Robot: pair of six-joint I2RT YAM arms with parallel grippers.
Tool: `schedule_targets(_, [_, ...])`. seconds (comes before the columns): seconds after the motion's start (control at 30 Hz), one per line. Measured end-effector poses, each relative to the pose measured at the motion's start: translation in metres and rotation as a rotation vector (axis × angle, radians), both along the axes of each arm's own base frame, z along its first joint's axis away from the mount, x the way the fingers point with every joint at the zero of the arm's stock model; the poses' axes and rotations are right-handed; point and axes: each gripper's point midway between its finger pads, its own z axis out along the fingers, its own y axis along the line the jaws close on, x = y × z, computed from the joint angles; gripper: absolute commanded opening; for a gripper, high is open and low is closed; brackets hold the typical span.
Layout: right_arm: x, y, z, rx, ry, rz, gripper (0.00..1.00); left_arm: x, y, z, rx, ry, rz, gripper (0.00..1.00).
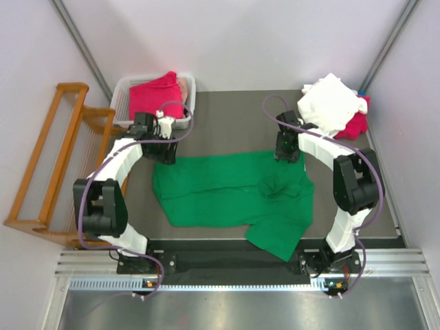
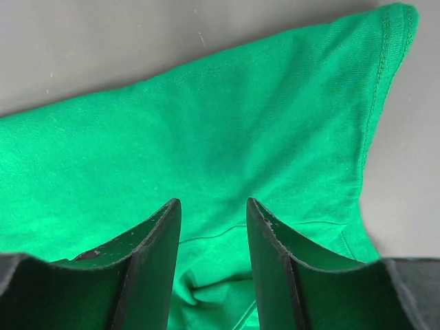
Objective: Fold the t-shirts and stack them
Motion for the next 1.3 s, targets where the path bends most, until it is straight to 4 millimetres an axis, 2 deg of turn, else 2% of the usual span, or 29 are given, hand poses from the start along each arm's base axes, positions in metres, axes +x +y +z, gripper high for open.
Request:
schedule_targets(0.13, [0.000, 0.000, 0.000, -0.001, 0.000, 0.002, 0.43, -0.035, 0.005, -0.066, 0.037, 0.232, 0.013, 0.69])
schedule_targets(0.2, [0.000, 0.000, 0.000, -0.002, 0.001, 0.003, 0.43, -0.049, 0.010, -0.091, 0.061, 0.319, 0.025, 0.69])
schedule_targets(0.23, [0.000, 0.000, 0.000, -0.002, 0.001, 0.002, 0.43, -0.051, 0.011, -0.095, 0.068, 0.341, 0.037, 0.69])
schedule_targets(0.67, [-0.005, -0.005, -0.006, -0.007, 0.016, -0.003, 0.43, -0.042, 0.015, -0.096, 0.089, 0.331, 0.075, 0.70])
schedule_targets(0.77, [-0.004, -0.006, -0.006, -0.008, 0.014, -0.004, 0.43, -0.029, 0.018, -0.097, 0.103, 0.326, 0.091, 0.70])
schedule_targets(0.83, [-0.004, -0.007, -0.006, -0.007, 0.014, -0.006, 0.43, -0.013, 0.020, -0.096, 0.110, 0.319, 0.103, 0.70])
schedule_targets(1.1, [-0.002, -0.010, -0.006, -0.007, 0.012, -0.015, 0.43, 0.066, 0.031, -0.094, 0.147, 0.235, 0.135, 0.70])
schedule_targets(1.17, [-0.001, -0.012, -0.006, -0.006, 0.011, -0.021, 0.43, 0.073, 0.031, -0.094, 0.154, 0.236, 0.122, 0.70])
schedule_targets(1.3, [0.002, -0.018, -0.008, -0.005, 0.009, -0.038, 0.43, 0.074, 0.033, -0.093, 0.160, 0.248, 0.102, 0.70])
